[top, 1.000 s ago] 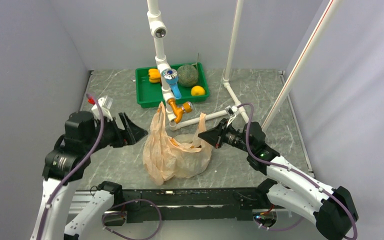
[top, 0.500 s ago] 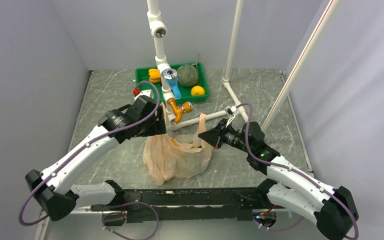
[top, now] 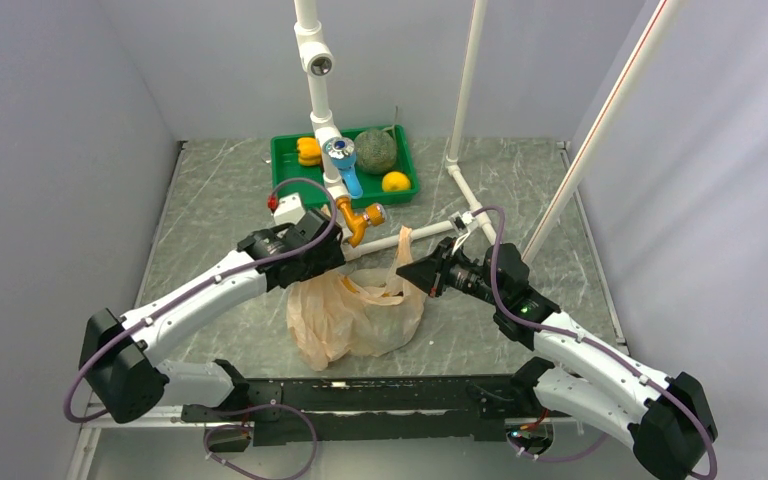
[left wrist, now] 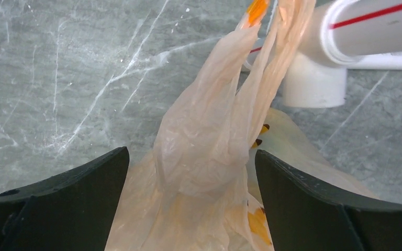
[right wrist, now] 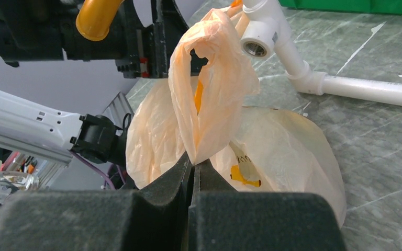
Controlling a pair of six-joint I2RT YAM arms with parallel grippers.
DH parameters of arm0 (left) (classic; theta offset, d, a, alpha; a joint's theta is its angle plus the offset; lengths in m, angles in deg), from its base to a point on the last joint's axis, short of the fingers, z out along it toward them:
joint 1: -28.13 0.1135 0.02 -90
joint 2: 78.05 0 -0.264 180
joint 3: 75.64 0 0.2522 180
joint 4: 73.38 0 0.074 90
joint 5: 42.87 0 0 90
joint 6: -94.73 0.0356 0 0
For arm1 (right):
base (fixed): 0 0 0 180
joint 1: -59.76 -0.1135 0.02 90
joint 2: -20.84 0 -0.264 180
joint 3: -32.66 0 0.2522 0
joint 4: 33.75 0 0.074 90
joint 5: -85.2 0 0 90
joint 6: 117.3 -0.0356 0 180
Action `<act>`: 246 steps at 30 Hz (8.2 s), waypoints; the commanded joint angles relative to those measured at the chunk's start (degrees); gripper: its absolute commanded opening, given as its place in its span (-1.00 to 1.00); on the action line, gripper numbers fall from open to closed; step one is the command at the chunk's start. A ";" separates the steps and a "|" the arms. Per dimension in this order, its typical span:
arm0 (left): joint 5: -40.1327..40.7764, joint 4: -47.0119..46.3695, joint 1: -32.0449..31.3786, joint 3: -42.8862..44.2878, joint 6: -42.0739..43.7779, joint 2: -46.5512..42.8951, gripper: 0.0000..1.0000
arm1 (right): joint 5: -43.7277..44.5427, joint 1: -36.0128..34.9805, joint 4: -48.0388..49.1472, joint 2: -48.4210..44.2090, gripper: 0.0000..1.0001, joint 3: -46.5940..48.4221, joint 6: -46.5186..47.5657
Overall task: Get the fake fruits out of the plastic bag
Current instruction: Untie the plastic bag at the center of the board, then adjust the plastic bag at the center of the board.
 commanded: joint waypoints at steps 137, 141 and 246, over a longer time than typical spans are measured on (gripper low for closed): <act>-28.11 -1.54 17.27 -18.75 -3.17 -45.83 0.99 | 31.86 -30.69 -14.37 33.45 -1.00 38.29 17.06; -15.05 -1.34 8.71 -16.85 -10.73 -42.51 0.99 | 32.06 -30.84 -14.51 34.07 -1.00 38.53 17.70; -23.76 1.42 2.96 10.15 42.48 -20.98 0.99 | 24.17 -32.06 -1.72 26.29 -0.99 16.60 11.50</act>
